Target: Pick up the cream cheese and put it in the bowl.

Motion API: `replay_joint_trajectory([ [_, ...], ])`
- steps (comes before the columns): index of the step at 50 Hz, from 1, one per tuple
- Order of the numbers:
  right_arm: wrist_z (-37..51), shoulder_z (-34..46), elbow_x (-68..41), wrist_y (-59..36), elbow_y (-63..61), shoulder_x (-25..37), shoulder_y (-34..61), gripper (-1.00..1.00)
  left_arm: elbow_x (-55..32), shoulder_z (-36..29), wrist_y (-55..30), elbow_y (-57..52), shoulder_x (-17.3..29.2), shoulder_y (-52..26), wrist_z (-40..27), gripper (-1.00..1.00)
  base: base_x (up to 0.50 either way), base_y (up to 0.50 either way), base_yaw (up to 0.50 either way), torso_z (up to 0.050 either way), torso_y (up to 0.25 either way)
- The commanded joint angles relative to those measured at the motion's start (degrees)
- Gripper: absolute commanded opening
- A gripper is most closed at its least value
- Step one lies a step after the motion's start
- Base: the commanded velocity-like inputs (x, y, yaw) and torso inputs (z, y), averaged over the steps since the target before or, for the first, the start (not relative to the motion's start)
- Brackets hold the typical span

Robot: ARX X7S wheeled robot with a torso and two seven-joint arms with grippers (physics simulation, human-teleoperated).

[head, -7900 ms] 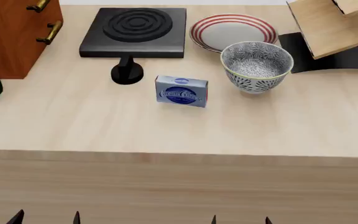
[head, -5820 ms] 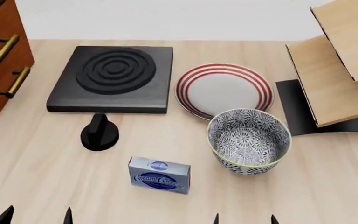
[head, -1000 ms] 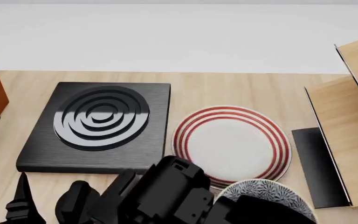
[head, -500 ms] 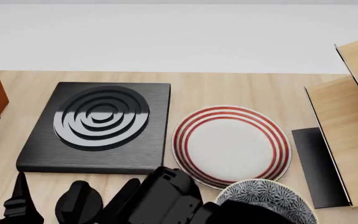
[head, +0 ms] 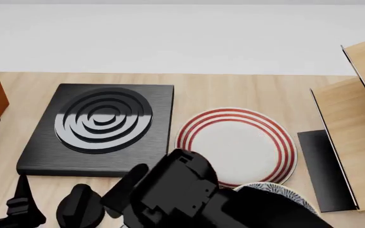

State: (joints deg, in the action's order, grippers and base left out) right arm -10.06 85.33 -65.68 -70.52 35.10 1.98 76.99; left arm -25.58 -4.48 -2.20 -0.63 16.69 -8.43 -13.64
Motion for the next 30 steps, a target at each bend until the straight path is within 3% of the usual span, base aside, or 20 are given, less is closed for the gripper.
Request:
replay_joint_trajectory([
  [1,9.3,-5.6,-3.3,-1.9,-5.5,4.1,3.3,-1.00,-0.1,0.1,0.5,1.7,-0.1,-0.8,-0.1,1.00,0.00,0.00,0.00,0.000,0.000],
  [22,33.1,-22.5,-22.2,-8.3,-24.3,16.3,6.4,-1.00,0.1,-0.5,-0.9,-2.5,0.6,0.6,-2.0,1.00,0.00,0.00,0.00,0.000,0.000],
  [26,43.2,-25.4,-28.1,-7.9,-29.6,20.0,4.8,-1.00,0.5,-0.7,-1.3,-3.7,0.8,1.0,-2.7,1.00,0.00,0.00,0.00,0.000,0.000],
  [30,47.8,-27.2,-32.8,-7.7,-32.3,22.7,4.7,-1.00,1.2,-1.1,-0.3,-3.1,0.5,1.3,-2.7,1.00,0.00,0.00,0.00,0.000,0.000],
])
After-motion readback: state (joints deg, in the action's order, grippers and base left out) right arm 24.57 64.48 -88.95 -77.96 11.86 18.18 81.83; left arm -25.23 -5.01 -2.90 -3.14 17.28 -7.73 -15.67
